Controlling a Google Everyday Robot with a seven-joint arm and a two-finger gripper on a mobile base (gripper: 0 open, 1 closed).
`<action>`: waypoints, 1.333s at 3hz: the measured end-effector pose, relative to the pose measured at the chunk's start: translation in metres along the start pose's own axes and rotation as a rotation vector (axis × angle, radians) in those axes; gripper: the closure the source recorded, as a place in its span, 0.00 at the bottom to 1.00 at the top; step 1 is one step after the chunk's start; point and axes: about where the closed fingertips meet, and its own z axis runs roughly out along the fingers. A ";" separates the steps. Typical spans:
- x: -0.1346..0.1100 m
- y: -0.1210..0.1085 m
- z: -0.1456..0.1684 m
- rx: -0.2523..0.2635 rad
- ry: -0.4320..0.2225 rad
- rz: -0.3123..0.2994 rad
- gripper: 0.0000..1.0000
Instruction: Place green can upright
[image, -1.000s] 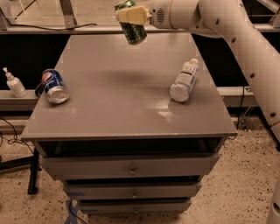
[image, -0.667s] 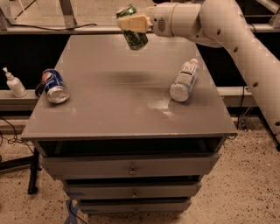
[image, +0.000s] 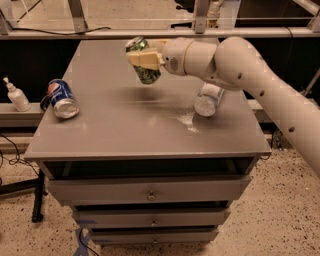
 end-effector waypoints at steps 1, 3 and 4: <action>0.027 0.017 0.011 0.026 -0.025 0.051 1.00; 0.046 0.038 0.040 0.071 -0.090 0.126 1.00; 0.048 0.044 0.048 0.087 -0.113 0.139 1.00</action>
Offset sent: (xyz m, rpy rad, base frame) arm -0.0154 0.0458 -0.0644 0.1539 0.0720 -0.1149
